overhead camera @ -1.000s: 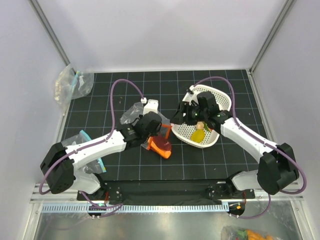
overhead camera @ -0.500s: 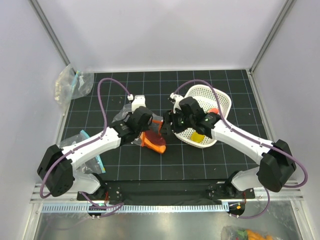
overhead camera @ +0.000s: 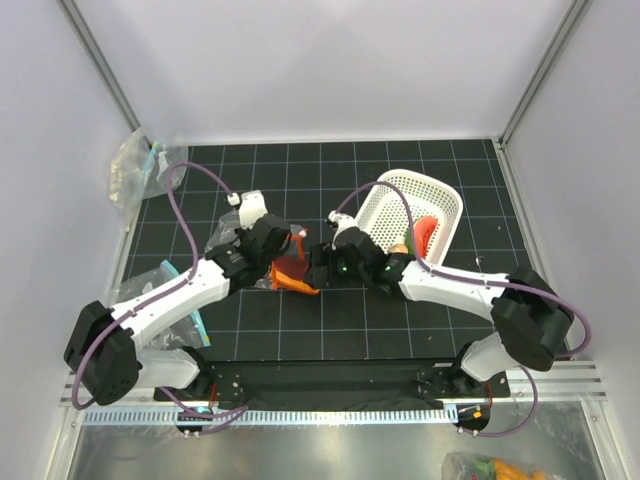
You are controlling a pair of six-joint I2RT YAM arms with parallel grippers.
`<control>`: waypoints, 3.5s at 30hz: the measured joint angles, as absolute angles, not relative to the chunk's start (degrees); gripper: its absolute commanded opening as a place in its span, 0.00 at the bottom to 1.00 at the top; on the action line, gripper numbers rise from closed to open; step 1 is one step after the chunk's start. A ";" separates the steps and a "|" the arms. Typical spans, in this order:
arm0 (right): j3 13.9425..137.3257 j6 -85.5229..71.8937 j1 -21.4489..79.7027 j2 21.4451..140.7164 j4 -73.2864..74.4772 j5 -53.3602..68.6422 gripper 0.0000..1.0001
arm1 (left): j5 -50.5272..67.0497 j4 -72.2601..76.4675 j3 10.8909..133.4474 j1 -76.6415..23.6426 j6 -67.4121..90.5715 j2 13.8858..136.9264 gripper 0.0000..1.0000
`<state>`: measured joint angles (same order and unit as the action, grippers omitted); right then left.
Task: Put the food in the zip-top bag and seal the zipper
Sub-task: Adjust the fake food in the zipper food storage bag.
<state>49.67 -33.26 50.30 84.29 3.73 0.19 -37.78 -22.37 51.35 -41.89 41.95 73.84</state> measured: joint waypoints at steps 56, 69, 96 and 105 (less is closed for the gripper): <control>36.84 -37.30 57.65 70.30 -16.19 -14.11 0.01 | -20.62 -20.75 49.65 -43.75 43.00 68.23 0.01; 33.36 -31.99 57.63 69.19 -20.60 -17.85 0.01 | 0.91 -10.94 47.05 -43.75 47.42 65.32 0.01; 38.70 -30.13 57.63 79.07 -18.94 -16.36 0.73 | -4.58 -7.14 44.45 -43.79 47.05 63.00 0.01; 38.83 -29.61 57.65 75.16 -16.88 -16.64 0.67 | -10.17 -9.21 44.10 -43.97 45.32 61.41 0.01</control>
